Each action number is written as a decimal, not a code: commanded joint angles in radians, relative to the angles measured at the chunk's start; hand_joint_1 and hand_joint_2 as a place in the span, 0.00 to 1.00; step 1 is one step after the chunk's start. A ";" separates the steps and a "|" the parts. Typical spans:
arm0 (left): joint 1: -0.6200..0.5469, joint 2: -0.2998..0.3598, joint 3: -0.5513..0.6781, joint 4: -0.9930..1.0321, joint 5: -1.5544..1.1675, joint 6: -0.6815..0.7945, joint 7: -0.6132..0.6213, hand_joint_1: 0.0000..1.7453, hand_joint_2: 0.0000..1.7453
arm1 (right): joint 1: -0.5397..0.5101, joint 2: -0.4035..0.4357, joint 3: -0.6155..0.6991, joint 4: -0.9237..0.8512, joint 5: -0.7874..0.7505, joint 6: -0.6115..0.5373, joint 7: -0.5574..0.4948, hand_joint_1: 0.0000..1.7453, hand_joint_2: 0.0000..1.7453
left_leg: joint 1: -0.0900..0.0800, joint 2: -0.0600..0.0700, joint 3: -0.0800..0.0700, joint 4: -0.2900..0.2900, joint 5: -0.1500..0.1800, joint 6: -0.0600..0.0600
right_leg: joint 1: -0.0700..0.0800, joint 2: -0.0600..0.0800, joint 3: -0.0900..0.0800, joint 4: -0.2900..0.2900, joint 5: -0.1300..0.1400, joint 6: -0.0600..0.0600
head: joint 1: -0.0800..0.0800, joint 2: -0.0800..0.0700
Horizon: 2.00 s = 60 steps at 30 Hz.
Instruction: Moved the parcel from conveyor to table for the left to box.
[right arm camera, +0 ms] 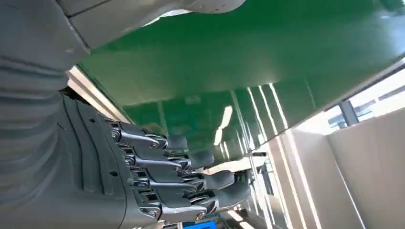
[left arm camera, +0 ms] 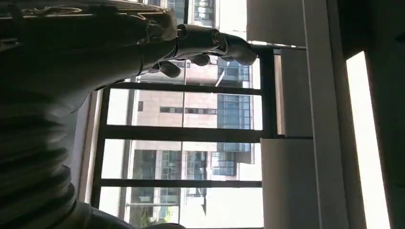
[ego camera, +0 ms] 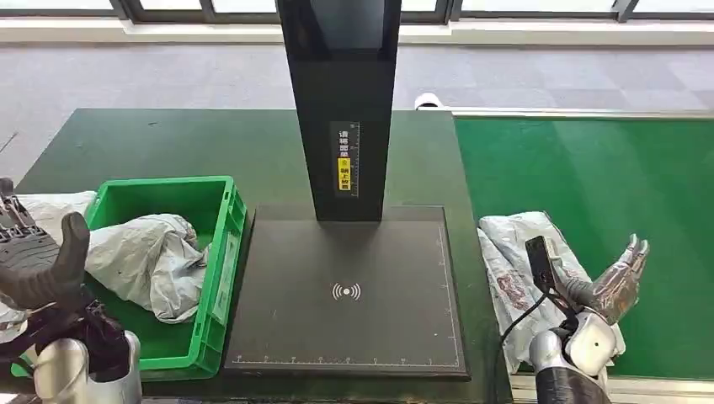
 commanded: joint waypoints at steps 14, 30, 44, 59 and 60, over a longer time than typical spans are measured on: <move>-0.053 -0.003 0.049 0.049 -0.014 -0.058 0.006 0.00 1.00 | -0.085 -0.060 -0.085 0.211 -0.080 0.273 0.043 0.00 1.00 | 0.000 -0.001 0.000 -0.001 0.001 0.000 | 0.001 -0.001 0.001 -0.001 0.001 -0.001 | 0.000 0.000; -0.052 -0.003 0.049 0.049 -0.014 -0.058 0.006 0.00 1.00 | -0.085 -0.060 -0.084 0.210 -0.079 0.275 0.044 0.00 1.00 | 0.000 0.000 0.000 -0.001 0.001 0.000 | 0.000 0.000 0.000 -0.001 0.001 -0.001 | 0.000 0.000; -0.028 -0.012 0.067 0.027 -0.074 -0.083 0.016 0.00 1.00 | 0.094 -0.081 0.129 0.026 -0.206 0.693 -0.096 1.00 1.00 | 0.001 -0.003 0.001 -0.002 0.001 0.000 | 0.002 -0.003 0.002 -0.003 0.001 -0.001 | 0.000 0.000; -0.007 -0.012 0.080 0.017 -0.081 -0.084 0.012 0.00 1.00 | 0.113 -0.059 0.156 0.079 -0.266 0.725 -0.132 1.00 1.00 | 0.002 0.000 0.002 -0.003 0.001 -0.001 | 0.002 0.000 0.002 -0.003 0.001 -0.002 | 0.000 0.000; -0.006 -0.012 0.081 0.017 -0.081 -0.084 0.011 0.00 1.00 | 0.116 -0.056 0.156 0.080 -0.267 0.720 -0.133 1.00 1.00 | 0.002 0.000 0.002 -0.002 0.000 0.000 | 0.002 0.000 0.003 -0.003 0.001 -0.002 | 0.000 0.000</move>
